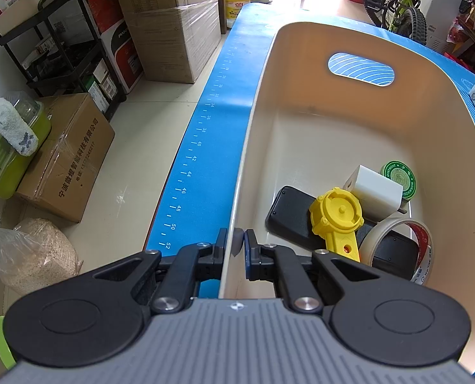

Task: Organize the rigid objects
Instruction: 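Move the right gripper to the white medicine bottle and grasp it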

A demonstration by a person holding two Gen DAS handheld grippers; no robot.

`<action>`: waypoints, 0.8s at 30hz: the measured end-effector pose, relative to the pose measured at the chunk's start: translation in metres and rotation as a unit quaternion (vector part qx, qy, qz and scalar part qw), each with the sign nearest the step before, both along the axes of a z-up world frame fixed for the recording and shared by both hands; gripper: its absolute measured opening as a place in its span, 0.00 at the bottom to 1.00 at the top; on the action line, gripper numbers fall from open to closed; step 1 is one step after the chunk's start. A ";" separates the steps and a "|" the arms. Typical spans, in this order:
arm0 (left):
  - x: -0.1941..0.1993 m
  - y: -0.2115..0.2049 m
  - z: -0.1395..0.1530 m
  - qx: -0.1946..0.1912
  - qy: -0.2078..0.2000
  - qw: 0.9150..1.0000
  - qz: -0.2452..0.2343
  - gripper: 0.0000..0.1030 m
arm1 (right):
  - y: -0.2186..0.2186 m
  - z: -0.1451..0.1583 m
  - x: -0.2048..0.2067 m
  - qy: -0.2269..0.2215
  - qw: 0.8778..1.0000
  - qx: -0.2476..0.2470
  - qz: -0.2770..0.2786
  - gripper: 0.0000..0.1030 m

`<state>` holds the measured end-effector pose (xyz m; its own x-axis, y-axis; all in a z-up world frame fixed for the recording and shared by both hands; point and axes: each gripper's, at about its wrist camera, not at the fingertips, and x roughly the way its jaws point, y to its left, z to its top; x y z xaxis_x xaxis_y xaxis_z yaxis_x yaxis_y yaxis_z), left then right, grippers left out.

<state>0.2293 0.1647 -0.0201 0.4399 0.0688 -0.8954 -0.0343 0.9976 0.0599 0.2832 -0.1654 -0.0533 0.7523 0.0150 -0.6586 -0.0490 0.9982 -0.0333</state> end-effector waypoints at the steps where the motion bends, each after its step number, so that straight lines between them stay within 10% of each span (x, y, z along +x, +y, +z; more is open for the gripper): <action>1: 0.000 0.001 0.000 0.000 0.000 1.000 0.000 0.11 | -0.001 -0.003 0.001 0.002 1.000 -0.002 0.001 0.82; 14: 0.001 0.000 0.000 0.000 0.001 1.000 0.000 0.11 | 0.003 -0.038 0.032 0.052 0.997 -0.054 0.018 0.81; 24: 0.001 0.000 0.000 -0.001 0.002 1.000 0.001 0.11 | 0.001 -0.043 0.029 0.070 0.997 -0.021 0.023 0.43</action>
